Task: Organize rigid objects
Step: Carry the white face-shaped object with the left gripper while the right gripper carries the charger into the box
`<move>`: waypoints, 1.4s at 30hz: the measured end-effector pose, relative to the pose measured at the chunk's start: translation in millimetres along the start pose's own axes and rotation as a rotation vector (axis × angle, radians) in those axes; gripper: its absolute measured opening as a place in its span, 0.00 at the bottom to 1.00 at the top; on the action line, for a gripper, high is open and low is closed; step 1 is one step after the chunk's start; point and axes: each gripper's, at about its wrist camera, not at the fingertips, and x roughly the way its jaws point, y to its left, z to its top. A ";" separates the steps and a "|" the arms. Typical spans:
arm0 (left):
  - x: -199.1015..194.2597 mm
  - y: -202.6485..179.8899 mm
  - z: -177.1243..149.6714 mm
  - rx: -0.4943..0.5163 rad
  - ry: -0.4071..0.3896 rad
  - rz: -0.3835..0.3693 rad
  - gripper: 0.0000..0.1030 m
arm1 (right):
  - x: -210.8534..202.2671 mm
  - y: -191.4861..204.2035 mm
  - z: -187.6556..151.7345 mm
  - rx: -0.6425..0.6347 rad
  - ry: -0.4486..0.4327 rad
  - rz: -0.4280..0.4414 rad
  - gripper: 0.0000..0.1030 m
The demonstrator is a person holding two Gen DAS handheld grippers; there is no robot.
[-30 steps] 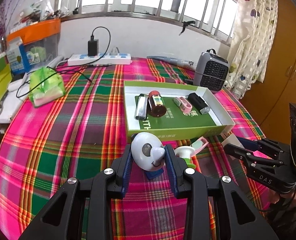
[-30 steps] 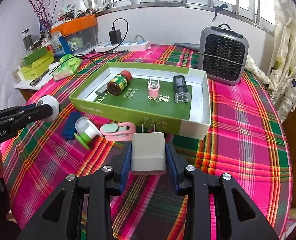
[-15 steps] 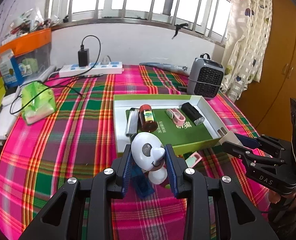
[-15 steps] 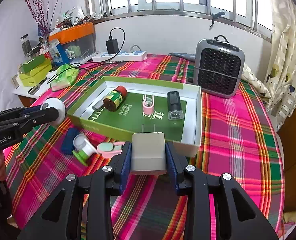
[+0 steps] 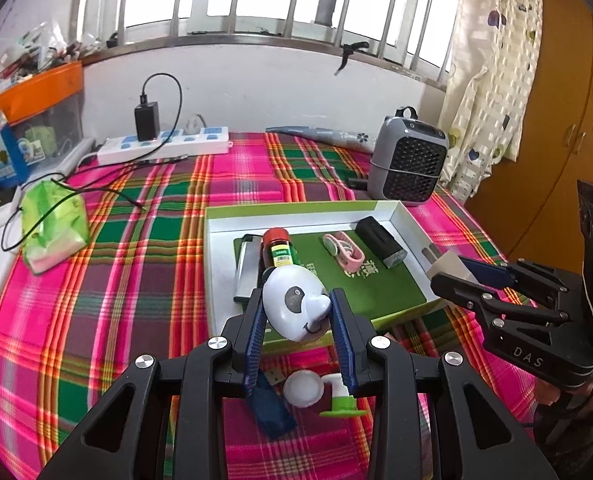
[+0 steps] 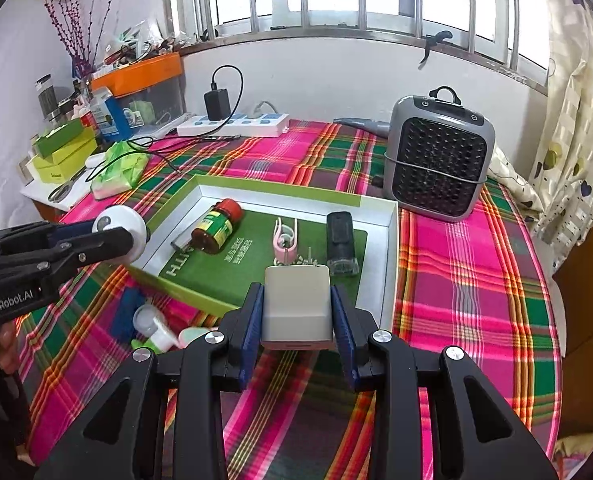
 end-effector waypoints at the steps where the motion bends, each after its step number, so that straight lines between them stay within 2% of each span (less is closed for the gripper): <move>1: 2.0 -0.6 0.7 0.000 0.003 -0.001 0.30 | 2.4 -0.9 1.7 0.001 0.002 -0.001 0.34; 22: 52.6 -16.9 20.0 0.018 0.065 -0.035 0.30 | 62.7 -18.1 40.0 0.003 0.060 -0.023 0.34; 42: 87.2 -18.4 19.1 0.016 0.137 -0.023 0.30 | 91.1 -16.1 48.7 -0.049 0.097 -0.026 0.34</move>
